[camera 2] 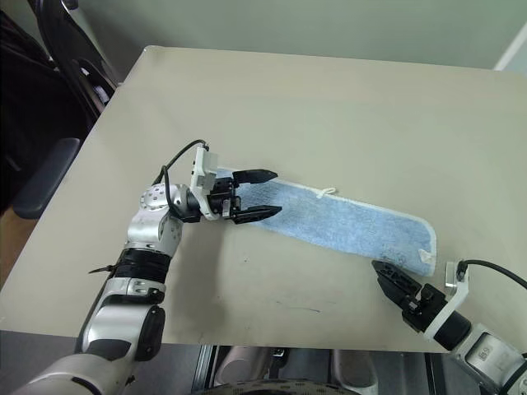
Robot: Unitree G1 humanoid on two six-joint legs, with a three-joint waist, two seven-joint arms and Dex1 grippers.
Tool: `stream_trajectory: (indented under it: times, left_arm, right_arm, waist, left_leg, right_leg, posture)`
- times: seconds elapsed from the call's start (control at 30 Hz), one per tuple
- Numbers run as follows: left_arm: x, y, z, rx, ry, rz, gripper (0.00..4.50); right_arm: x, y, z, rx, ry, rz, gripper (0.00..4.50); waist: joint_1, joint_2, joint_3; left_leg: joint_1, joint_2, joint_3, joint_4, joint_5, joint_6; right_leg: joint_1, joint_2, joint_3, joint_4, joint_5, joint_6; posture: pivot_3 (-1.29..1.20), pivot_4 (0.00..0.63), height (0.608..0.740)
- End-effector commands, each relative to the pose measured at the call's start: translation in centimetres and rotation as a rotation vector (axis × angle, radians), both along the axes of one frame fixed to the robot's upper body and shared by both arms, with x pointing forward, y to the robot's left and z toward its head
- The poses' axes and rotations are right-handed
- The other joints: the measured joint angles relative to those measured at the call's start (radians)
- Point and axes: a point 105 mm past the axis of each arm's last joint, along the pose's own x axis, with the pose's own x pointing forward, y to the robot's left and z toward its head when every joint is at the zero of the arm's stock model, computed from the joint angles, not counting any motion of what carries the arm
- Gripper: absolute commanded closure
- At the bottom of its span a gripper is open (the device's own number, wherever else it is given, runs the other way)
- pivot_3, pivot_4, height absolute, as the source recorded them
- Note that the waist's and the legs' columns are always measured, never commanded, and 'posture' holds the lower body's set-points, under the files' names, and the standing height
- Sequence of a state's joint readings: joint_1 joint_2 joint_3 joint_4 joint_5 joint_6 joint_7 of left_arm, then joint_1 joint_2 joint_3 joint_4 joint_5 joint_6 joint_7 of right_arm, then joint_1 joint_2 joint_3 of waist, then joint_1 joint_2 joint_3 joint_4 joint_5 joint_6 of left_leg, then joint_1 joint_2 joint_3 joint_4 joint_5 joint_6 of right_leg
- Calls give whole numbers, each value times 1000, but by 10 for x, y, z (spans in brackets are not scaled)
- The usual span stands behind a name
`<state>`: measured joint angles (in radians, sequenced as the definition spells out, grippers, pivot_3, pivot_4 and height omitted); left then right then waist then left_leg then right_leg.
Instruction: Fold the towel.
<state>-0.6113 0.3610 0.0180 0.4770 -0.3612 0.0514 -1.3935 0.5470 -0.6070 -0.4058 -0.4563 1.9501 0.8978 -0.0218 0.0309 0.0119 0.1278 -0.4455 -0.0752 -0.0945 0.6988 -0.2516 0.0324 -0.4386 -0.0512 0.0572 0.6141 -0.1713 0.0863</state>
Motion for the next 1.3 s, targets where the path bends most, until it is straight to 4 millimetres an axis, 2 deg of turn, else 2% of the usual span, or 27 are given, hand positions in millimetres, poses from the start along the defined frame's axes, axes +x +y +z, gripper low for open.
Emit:
stream_trajectory:
  times: [0.03, 0.1, 0.2, 0.47, 0.57, 0.83, 1.13, 1.23, 1.3]
  left_arm:
    - [-5, -7, -3, -1, -32, -13, 0]
    - [-7, -10, -5, 8, -39, -28, 0]
    - [-7, -10, -5, 15, -39, -34, 0]
    - [-7, -8, -4, 24, -39, -27, 0]
    - [-6, -6, -3, 30, -44, -17, 0]
    - [-3, -9, 4, 37, -66, -7, 0]
    - [-5, -12, 5, 57, -74, -13, 0]
    - [-3, -11, 5, 54, -72, -5, 0]
    - [-2, -10, 4, 55, -72, -3, 0]
  right_arm:
    - [9, -25, -4, -120, 17, -74, 75]
    - [15, -41, -10, -150, 47, -152, 75]
    - [22, -58, -7, -184, 25, -208, 75]
    - [37, -73, 15, -120, -47, -301, 75]
    - [37, -68, 16, -110, -48, -287, 75]
    - [34, -39, 12, -69, -40, -191, 75]
    - [35, -49, 5, -96, -29, -221, 75]
    - [35, -57, 5, -97, -30, -246, 685]
    - [34, -59, 5, -101, -29, -247, 1309]
  waist:
    - [-2, 0, 0]
    - [-3, -1, -1]
    - [-2, -2, -1]
    - [4, -1, -1]
    - [2, -1, -1]
    - [0, -1, -1]
    - [0, -1, -1]
    - [1, -1, -1]
    - [2, -1, -1]
  left_leg:
    - [0, 0, 0, 0, 0, 1]
    - [0, 0, 1, 0, 1, 2]
    - [0, 0, 1, 1, -3, 12]
    - [0, -1, 1, 0, -1, 15]
    - [0, -1, 1, 0, -2, 13]
    - [0, -1, 1, 0, -2, 4]
    - [0, -1, 1, 0, -4, 3]
    - [0, -1, 1, 0, -4, 3]
    - [0, -1, 1, 0, -4, 3]
  right_leg:
    - [0, 0, 0, -2, 1, 1]
    - [2, 0, 0, -5, 4, 0]
    - [3, 0, 0, -6, 9, -3]
    - [4, -1, 0, -6, 11, -4]
    - [2, -1, 0, -5, 11, -7]
    - [3, -1, 0, -5, 10, -2]
    - [3, -1, 0, -6, 8, -1]
    - [3, -1, 0, -6, 8, -3]
    - [3, -1, 0, -6, 8, -4]
  posture:
    - [0, 150, 733]
    - [0, 150, 733]
    - [0, 150, 733]
    - [0, 150, 733]
    - [0, 150, 733]
    - [0, 150, 733]
    - [0, 150, 733]
    - [0, 150, 733]
    - [0, 150, 733]
